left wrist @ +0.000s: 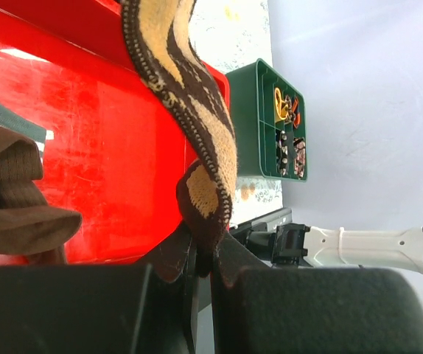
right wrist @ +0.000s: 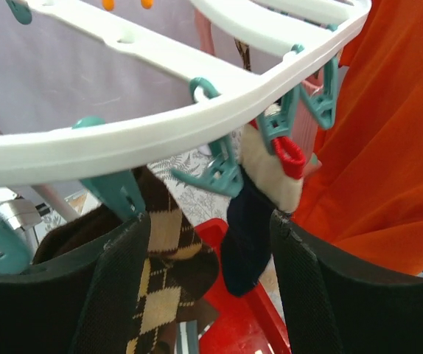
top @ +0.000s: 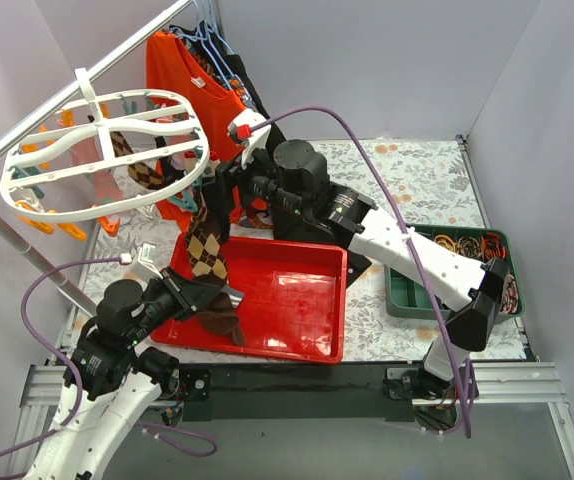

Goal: Remove the socks clipped to the hanger

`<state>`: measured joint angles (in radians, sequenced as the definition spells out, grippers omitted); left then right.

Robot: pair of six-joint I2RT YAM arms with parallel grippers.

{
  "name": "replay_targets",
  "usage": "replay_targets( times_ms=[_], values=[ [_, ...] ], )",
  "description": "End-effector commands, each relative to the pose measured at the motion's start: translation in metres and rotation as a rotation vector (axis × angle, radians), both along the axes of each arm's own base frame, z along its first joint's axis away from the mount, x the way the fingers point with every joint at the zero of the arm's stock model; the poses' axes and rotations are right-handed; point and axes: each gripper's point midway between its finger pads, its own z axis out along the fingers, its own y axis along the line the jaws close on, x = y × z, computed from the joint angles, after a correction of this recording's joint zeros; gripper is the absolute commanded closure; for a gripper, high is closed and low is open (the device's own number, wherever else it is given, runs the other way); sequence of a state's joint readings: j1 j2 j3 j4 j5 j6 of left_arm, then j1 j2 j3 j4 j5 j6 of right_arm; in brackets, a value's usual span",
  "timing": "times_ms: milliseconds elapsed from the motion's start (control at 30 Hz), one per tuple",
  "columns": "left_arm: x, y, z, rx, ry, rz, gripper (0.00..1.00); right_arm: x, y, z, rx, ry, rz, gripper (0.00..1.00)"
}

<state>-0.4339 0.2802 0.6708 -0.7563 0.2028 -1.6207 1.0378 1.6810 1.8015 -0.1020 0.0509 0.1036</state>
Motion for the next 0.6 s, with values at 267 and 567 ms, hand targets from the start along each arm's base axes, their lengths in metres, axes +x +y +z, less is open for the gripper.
replay_targets(
  times_ms=[267, 567],
  values=[
    [-0.015, -0.001, -0.005, -0.005, 0.016, -0.043, 1.0, -0.031, -0.016, 0.029, 0.046, -0.079, -0.088, 0.25],
    [-0.019, -0.003, -0.009, -0.027, 0.029, -0.052, 1.0, -0.031, -0.001, 0.047, 0.077, -0.124, -0.09, 0.25]
  ],
)
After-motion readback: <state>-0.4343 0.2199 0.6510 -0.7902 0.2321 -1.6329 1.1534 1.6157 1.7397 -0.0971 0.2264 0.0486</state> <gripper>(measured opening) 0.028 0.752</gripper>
